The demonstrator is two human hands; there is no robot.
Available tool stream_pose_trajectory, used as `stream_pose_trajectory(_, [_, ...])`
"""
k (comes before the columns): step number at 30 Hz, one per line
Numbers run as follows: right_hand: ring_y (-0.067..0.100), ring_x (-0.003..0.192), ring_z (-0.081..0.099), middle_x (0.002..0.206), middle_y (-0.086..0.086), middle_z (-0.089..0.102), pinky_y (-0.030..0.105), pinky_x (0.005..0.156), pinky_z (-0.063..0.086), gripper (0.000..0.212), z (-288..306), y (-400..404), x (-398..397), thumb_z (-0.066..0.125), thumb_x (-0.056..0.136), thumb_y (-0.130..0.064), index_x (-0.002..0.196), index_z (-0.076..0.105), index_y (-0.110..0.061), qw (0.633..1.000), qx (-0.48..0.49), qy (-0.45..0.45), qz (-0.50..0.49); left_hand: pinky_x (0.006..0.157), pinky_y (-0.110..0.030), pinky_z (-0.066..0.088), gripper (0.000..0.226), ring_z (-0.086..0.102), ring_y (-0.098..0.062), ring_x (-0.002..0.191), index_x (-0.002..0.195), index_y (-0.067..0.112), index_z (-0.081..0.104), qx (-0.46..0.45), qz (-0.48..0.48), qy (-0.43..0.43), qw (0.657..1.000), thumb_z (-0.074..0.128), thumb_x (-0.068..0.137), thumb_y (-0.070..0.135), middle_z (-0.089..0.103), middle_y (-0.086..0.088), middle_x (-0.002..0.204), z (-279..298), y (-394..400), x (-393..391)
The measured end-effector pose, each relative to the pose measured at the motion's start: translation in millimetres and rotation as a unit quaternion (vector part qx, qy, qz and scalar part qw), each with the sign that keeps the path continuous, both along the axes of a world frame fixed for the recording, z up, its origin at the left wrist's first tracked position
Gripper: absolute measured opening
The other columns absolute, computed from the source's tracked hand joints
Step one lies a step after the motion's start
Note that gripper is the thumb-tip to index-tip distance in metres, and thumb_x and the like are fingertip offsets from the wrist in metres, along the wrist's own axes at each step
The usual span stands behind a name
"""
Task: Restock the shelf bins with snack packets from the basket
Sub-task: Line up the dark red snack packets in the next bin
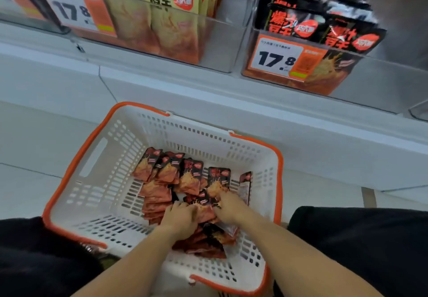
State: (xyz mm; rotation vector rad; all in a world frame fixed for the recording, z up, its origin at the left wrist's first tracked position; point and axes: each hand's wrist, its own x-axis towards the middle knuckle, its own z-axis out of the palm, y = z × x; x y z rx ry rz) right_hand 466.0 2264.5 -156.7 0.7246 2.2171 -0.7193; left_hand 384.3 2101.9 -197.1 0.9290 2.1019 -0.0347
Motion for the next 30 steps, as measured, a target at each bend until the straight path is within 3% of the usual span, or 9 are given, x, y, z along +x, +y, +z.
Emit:
stream_pose_trajectory(6, [0.031, 0.113, 0.056, 0.125, 0.011, 0.058, 0.039, 0.089, 0.051, 0.056, -38, -30, -17, 0.065, 0.085, -0.047, 0.127, 0.053, -0.012, 0.998, 0.011, -0.015, -0.065, 0.112, -0.041, 0.026, 0.041, 0.029, -0.030, 0.140, 0.129, 0.031, 0.059, 0.007, 0.054, -0.058, 0.997, 0.052, 0.095, 0.051, 0.055, -0.003, 0.133, -1, -3, -6])
stream_pose_trajectory(10, [0.023, 0.083, 0.056, 0.085, 0.004, 0.052, 0.032, 0.064, 0.046, 0.026, -23, -31, -33, 0.069, 0.089, -0.030, 0.103, 0.054, -0.013, 0.994, 0.000, -0.098, -0.057, 0.100, -0.036, 0.035, 0.042, 0.042, -0.026, 0.126, 0.124, 0.024, 0.060, 0.019, 0.132, -0.075, 0.988, 0.062, 0.089, 0.047, 0.058, -0.004, 0.125, 0, -1, -12])
stream_pose_trajectory(14, [0.021, 0.092, 0.049, 0.100, 0.006, 0.050, 0.034, 0.092, 0.049, 0.048, -4, -8, -43, 0.070, 0.088, -0.025, 0.128, 0.049, -0.008, 0.987, -0.053, -0.143, -0.039, 0.088, -0.037, 0.048, 0.040, 0.052, -0.029, 0.114, 0.110, 0.014, 0.055, 0.020, 0.206, -0.047, 0.977, 0.065, 0.086, 0.044, 0.059, -0.010, 0.117, 13, 14, -17])
stream_pose_trajectory(16, [0.023, 0.094, 0.051, 0.103, 0.009, 0.052, 0.035, 0.089, 0.049, 0.042, 25, 12, -51, 0.073, 0.084, -0.014, 0.121, 0.055, -0.009, 0.991, -0.067, -0.111, -0.042, 0.083, -0.036, 0.049, 0.035, 0.055, -0.032, 0.105, 0.091, 0.012, 0.053, 0.058, 0.277, -0.036, 0.958, 0.064, 0.087, 0.045, 0.060, -0.012, 0.102, 28, 27, -21])
stream_pose_trajectory(18, [0.025, 0.096, 0.057, 0.098, 0.009, 0.055, 0.034, 0.079, 0.049, 0.034, 66, 35, -62, 0.072, 0.087, -0.015, 0.117, 0.058, -0.009, 0.995, -0.056, -0.083, -0.023, 0.077, -0.038, 0.053, 0.035, 0.060, -0.028, 0.081, 0.081, 0.011, 0.055, 0.137, 0.415, -0.144, 0.888, 0.066, 0.091, 0.042, 0.060, -0.009, 0.083, 56, 47, -25])
stream_pose_trajectory(20, [0.028, 0.095, 0.063, 0.105, 0.012, 0.059, 0.031, 0.064, 0.050, 0.042, 106, 58, -70, 0.074, 0.087, -0.019, 0.123, 0.057, -0.008, 0.998, -0.039, -0.052, -0.008, 0.073, -0.041, 0.059, 0.029, 0.061, -0.024, 0.071, 0.090, 0.004, 0.063, 0.209, 0.529, -0.336, 0.750, 0.067, 0.094, 0.033, 0.062, -0.012, 0.083, 88, 69, -29])
stream_pose_trajectory(22, [0.027, 0.085, 0.066, 0.102, 0.012, 0.064, 0.029, 0.058, 0.052, 0.043, 147, 82, -68, 0.080, 0.081, -0.016, 0.118, 0.059, -0.009, 0.999, -0.028, -0.002, -0.017, 0.060, -0.033, 0.057, 0.022, 0.064, -0.019, 0.066, 0.106, 0.000, 0.065, 0.303, 0.540, -0.417, 0.666, 0.065, 0.096, 0.020, 0.069, -0.013, 0.084, 122, 90, -32])
stream_pose_trajectory(27, [0.023, 0.088, 0.071, 0.102, 0.006, 0.072, 0.034, 0.069, 0.060, 0.036, 238, 116, -28, 0.081, 0.081, -0.021, 0.113, 0.064, -0.014, 0.970, -0.111, 0.173, -0.127, 0.082, -0.056, 0.054, 0.039, 0.063, -0.027, 0.081, 0.096, 0.007, 0.064, 0.465, 0.383, -0.288, 0.745, 0.073, 0.086, 0.043, 0.068, -0.025, 0.089, 190, 119, -34])
stream_pose_trajectory(30, [0.015, 0.093, 0.069, 0.102, 0.002, 0.071, 0.032, 0.075, 0.059, 0.025, 269, 125, -6, 0.077, 0.086, -0.015, 0.107, 0.063, -0.014, 0.941, -0.095, 0.306, -0.108, 0.069, -0.045, 0.049, 0.040, 0.053, -0.023, 0.070, 0.089, 0.008, 0.060, 0.535, 0.295, -0.221, 0.760, 0.072, 0.087, 0.046, 0.057, -0.015, 0.073, 225, 130, -30])
